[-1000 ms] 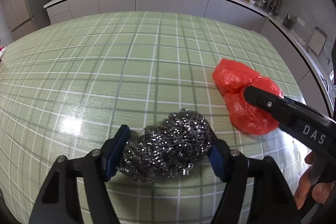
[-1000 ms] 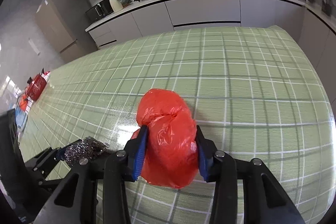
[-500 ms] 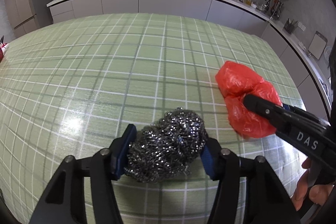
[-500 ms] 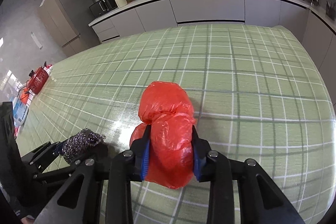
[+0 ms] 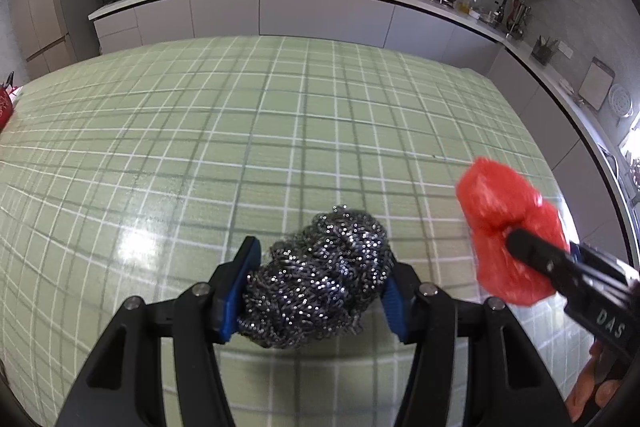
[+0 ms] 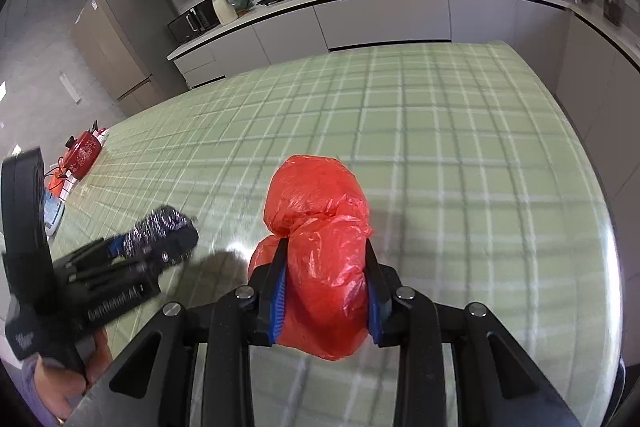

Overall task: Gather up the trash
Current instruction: 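Lift the steel wool and red bag and carry them over the black bucket, then open both tools over the black bucket to drop steel wool and bag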

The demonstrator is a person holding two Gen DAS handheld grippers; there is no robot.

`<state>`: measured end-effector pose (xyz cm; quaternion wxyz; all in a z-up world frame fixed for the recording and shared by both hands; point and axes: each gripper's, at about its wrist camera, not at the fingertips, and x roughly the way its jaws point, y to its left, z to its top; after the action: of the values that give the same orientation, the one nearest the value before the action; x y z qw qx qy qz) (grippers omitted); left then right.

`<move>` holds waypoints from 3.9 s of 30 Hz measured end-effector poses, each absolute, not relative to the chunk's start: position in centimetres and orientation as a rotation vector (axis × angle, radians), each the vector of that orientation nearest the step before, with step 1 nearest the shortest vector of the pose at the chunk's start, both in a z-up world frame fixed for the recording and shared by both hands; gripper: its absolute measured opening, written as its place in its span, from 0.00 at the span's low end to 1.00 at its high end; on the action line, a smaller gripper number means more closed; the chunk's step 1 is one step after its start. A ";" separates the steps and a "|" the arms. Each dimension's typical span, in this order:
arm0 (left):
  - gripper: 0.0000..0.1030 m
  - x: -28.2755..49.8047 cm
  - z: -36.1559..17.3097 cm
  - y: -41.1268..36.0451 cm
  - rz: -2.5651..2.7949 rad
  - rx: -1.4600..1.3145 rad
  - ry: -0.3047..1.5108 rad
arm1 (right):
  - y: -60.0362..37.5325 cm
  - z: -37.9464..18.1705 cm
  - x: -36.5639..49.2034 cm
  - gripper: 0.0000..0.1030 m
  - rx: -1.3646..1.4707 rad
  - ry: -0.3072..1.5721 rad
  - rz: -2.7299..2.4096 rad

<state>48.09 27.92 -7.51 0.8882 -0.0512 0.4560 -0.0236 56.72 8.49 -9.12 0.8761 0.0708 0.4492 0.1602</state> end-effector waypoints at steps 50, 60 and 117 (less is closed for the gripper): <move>0.56 29.4 -2.9 8.2 -0.219 -0.063 0.828 | -9.7 -5.3 25.9 0.33 0.289 0.833 0.196; 0.56 28.7 -3.3 -2.3 -0.156 -0.106 0.816 | -22.9 -5.7 24.9 0.33 0.279 0.839 0.249; 0.75 30.7 -20.3 -22.2 -0.143 -0.034 1.148 | -43.0 -19.5 33.8 0.64 0.253 0.916 0.111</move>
<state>30.71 -22.19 -20.29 0.8372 -0.0159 0.5425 -0.0674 33.84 -43.03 -19.54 0.8877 0.1216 0.4408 0.0536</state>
